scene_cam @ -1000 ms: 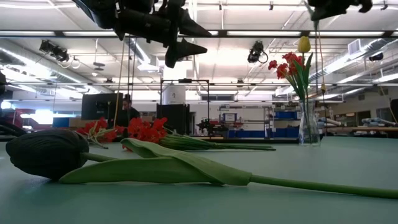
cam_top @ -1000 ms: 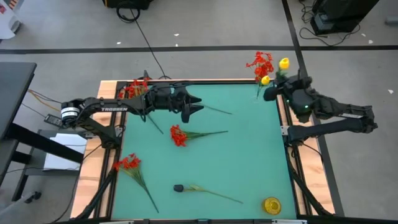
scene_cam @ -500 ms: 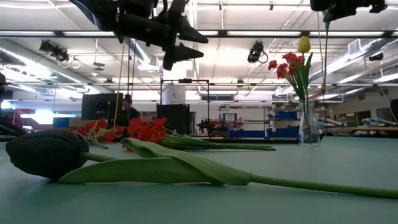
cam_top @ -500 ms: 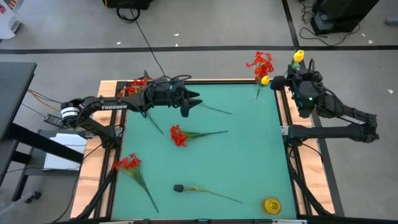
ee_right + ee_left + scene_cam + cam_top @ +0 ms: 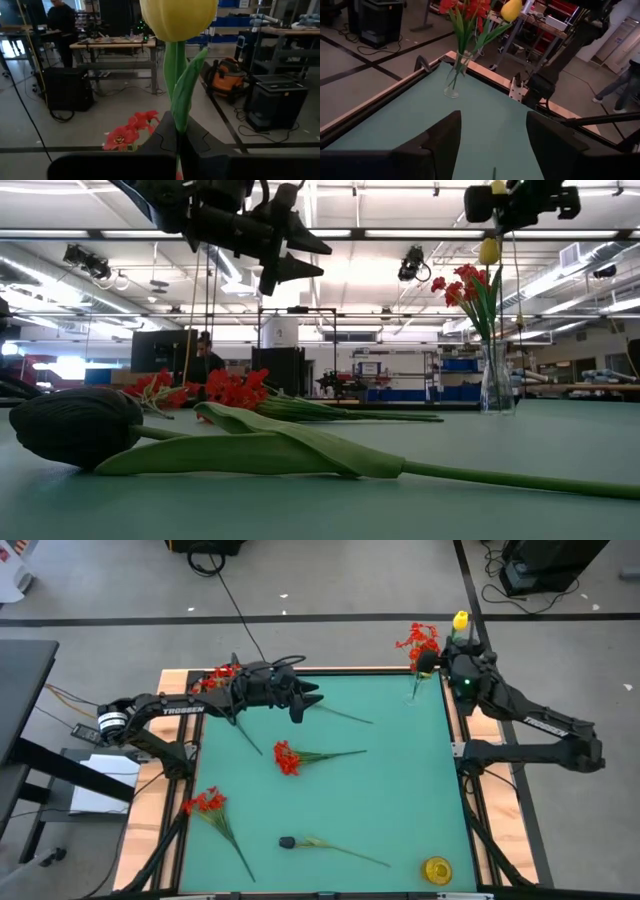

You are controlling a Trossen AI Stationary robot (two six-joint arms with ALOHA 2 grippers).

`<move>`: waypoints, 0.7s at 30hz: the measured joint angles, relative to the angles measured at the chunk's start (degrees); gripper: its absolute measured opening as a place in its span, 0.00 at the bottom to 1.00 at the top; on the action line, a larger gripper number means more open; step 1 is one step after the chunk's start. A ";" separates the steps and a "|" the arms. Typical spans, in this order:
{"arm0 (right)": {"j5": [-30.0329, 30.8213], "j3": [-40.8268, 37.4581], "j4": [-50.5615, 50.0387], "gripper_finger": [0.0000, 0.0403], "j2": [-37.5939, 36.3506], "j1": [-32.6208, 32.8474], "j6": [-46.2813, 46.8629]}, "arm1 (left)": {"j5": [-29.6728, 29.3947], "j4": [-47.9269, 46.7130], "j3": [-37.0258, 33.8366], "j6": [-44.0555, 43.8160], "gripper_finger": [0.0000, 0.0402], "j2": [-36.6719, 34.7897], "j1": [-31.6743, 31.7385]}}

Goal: Sort flowers into vase by color
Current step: Put the yellow flower into the transparent vase

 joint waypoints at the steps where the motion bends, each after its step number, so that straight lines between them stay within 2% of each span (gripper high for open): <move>1: -0.65 -0.01 0.24 0.01 0.43 -0.34 0.01 | 0.01 -0.12 0.00 0.00 0.57 0.00 -0.02; 7: -2.32 -0.02 0.51 0.05 1.96 -1.66 0.52 | -0.01 -1.33 0.00 0.11 0.57 0.00 -0.02; 10: -2.71 -0.01 0.47 0.13 2.19 -1.78 0.55 | 0.01 -1.90 0.00 0.15 0.57 0.00 -0.02; 14: -6.36 -0.02 -0.65 0.24 2.19 -1.78 1.68 | 0.01 -2.75 0.00 0.15 0.57 0.00 -0.02; 21: -12.27 -0.02 -9.39 0.40 1.63 -2.20 12.63 | 0.70 -6.26 0.00 -0.18 0.57 -0.06 -0.02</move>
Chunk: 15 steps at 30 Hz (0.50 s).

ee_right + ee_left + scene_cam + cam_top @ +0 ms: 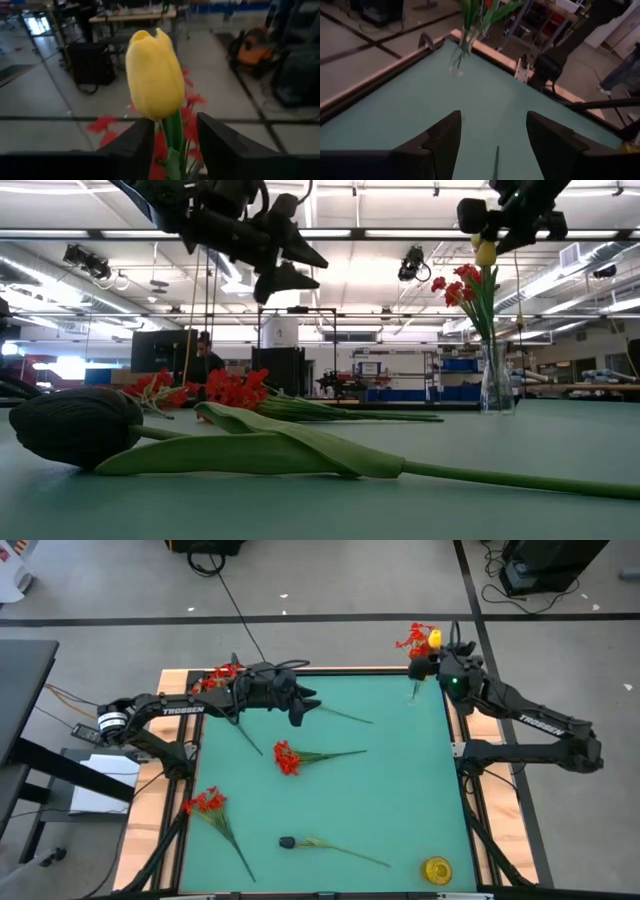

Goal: Sort flowers into vase by color
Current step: Put the yellow flower into the transparent vase, then put the top red flowers into the transparent vase

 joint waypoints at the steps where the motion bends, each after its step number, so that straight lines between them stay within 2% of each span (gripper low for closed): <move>1: -1.54 0.00 -0.84 0.41 -0.43 0.00 1.18 | 0.50 -1.09 -0.02 -0.06 0.57 -0.34 0.00; 5: -6.67 1.94 -8.90 0.43 -2.33 -0.12 7.70 | 1.04 -7.02 -0.02 -0.08 0.57 -2.65 0.00; 11: -10.06 9.54 -35.72 0.43 -2.93 -3.11 23.10 | -0.35 -16.49 -0.02 0.23 0.57 -7.90 1.32; 15: -12.91 12.13 -41.07 0.44 -3.11 -4.74 25.58 | -1.34 -19.60 -0.02 0.31 0.57 -10.27 2.42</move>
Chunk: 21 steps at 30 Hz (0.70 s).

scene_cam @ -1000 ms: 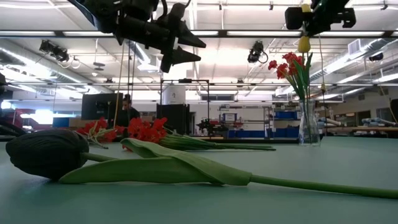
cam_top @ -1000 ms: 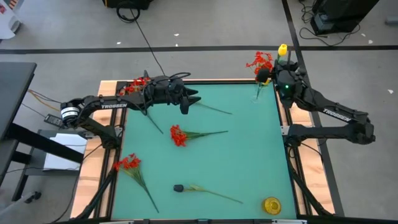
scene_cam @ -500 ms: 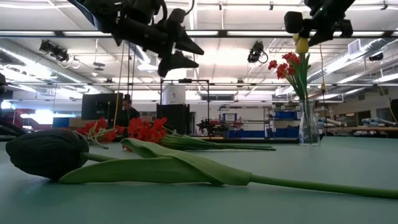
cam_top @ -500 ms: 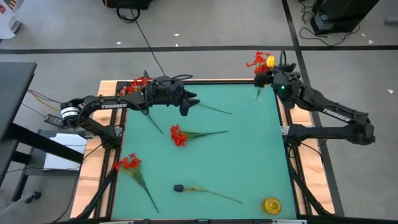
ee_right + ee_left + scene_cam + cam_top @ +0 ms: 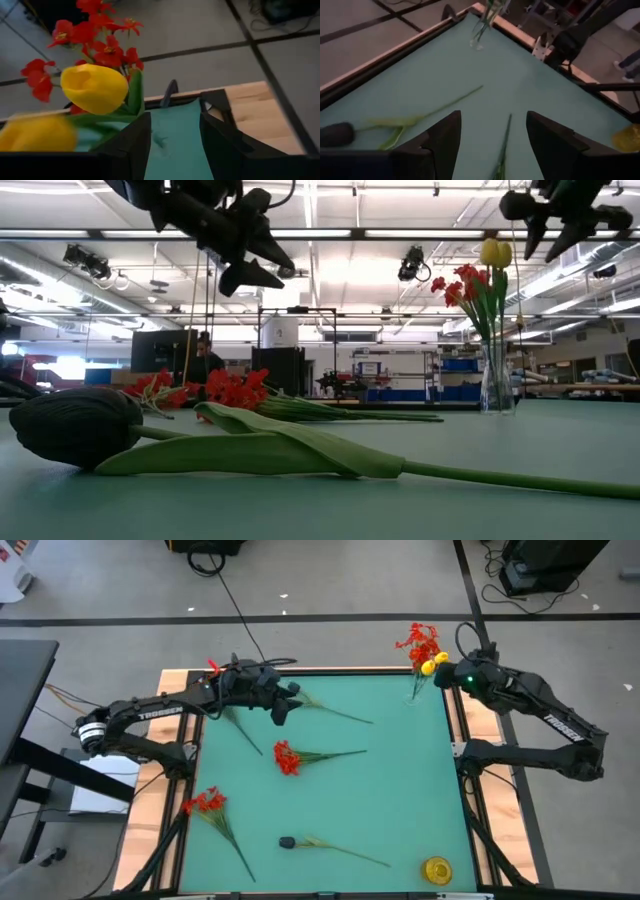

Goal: Sort flowers into vase by color
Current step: Put the top red flowers into the transparent vase

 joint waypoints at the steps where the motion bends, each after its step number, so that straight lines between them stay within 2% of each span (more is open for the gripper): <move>1: -1.07 0.37 0.10 0.44 0.00 -0.21 -0.24 | -0.01 -0.25 0.00 -0.01 0.57 -0.26 0.22; 7: -7.40 3.29 -1.76 0.46 -0.39 -0.42 -0.35 | -0.04 -3.37 0.00 -4.16 0.57 -1.72 0.40; 15: -18.80 4.39 -7.88 0.46 -2.21 -0.42 4.87 | -3.02 -23.68 0.00 -9.44 0.57 -2.37 -1.20; 18: -25.65 4.39 -11.57 0.46 -2.48 -0.22 5.86 | -3.06 -29.02 0.00 -9.52 0.57 -2.35 -3.05; 21: -30.05 4.39 -13.23 0.46 -3.11 0.88 4.09 | -4.54 -32.18 0.00 -9.62 0.57 -2.32 -5.73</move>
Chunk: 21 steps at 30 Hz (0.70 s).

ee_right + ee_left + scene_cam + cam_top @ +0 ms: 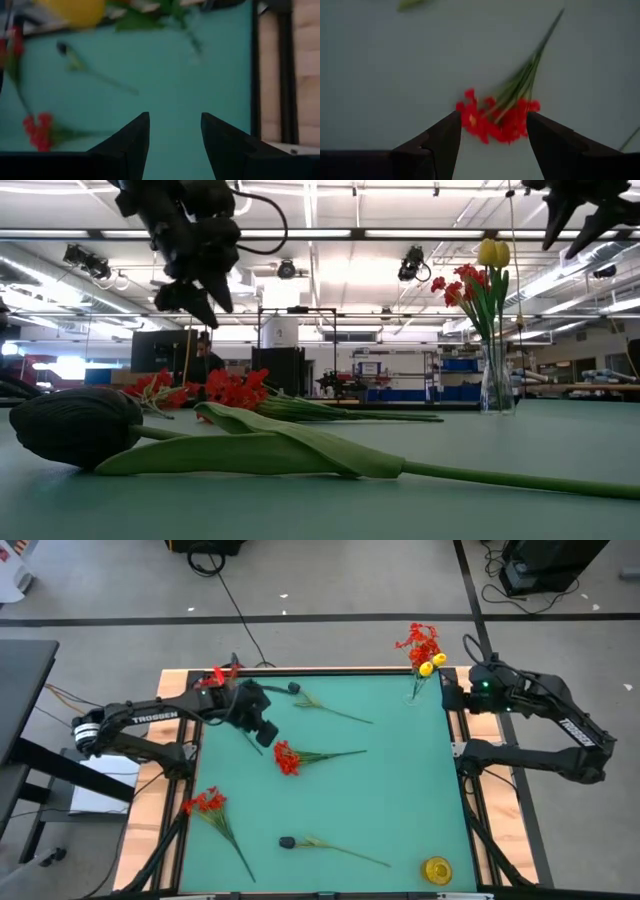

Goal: Sort flowers into vase by color
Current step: Put the top red flowers into the transparent vase

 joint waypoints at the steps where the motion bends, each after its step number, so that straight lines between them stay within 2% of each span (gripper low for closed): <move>1: -1.26 0.00 -0.14 0.46 -0.37 0.43 0.06 | -0.67 -1.19 0.00 -0.56 0.57 0.00 -1.03; 8: -10.59 -0.62 0.60 0.46 -1.10 3.82 1.14 | -7.35 -6.47 0.00 -4.23 0.57 0.02 -9.14; 11: -12.36 -2.83 2.66 0.46 -0.77 6.14 2.39 | -7.84 -6.84 0.00 -4.55 0.57 0.02 -11.96; 15: -15.35 -7.68 8.99 0.46 -0.06 9.22 3.71 | -8.07 -6.93 0.00 -9.19 0.54 0.02 -15.64; 21: -22.09 -15.10 22.84 0.46 2.68 12.78 3.63 | -11.99 -8.16 0.00 -16.96 0.49 0.02 -20.31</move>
